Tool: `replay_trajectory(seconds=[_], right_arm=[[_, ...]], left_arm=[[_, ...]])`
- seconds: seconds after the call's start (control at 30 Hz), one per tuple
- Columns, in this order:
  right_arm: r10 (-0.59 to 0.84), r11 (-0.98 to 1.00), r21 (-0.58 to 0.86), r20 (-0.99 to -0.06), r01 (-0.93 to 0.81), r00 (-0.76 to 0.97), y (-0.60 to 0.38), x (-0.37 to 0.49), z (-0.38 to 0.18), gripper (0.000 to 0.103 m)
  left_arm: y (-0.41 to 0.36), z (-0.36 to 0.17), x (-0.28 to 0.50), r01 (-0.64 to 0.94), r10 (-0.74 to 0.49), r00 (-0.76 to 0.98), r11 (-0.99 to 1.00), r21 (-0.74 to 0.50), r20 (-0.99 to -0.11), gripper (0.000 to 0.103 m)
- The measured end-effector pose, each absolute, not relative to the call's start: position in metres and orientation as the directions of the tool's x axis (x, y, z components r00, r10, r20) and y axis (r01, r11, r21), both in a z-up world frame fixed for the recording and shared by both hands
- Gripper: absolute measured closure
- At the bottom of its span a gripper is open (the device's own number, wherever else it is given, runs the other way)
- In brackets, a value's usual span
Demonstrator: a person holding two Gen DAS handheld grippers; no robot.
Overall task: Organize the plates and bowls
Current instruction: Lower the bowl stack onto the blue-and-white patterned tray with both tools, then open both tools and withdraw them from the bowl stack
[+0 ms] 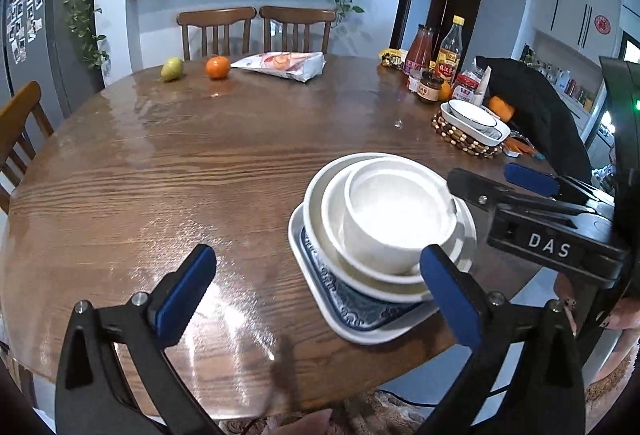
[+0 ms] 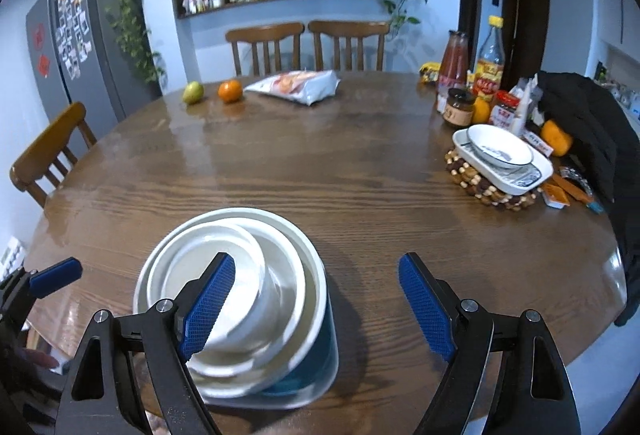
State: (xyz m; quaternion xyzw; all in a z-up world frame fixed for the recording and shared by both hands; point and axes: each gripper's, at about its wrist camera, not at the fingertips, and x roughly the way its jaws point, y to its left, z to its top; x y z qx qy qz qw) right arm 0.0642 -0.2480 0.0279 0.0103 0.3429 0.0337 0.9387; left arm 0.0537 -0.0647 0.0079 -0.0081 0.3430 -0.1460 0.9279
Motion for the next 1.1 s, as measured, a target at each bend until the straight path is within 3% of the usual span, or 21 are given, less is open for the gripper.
replay_trajectory(seconds=[0.33,0.47,1.1], right_arm=[[0.044,0.999,0.012,-0.592,-0.045,0.805,-0.243,0.027,0.016,0.017],[0.001,1.0,-0.002,-0.565,-0.002,0.825,-0.244,0.013,0.011,0.017],[0.012,1.0,0.017,-0.573,-0.003,0.82,-0.243,-0.009,-0.007,0.017]], left_arm=[[-0.049,-0.012,0.035,0.192,-0.195,0.744,0.979,-0.074,-0.639,0.001],[-0.041,-0.018,0.033,0.187,-0.213,0.727,0.976,-0.111,-0.653,0.001],[-0.043,-0.027,0.02,0.2,-0.216,0.711,0.974,-0.103,-0.669,0.001]])
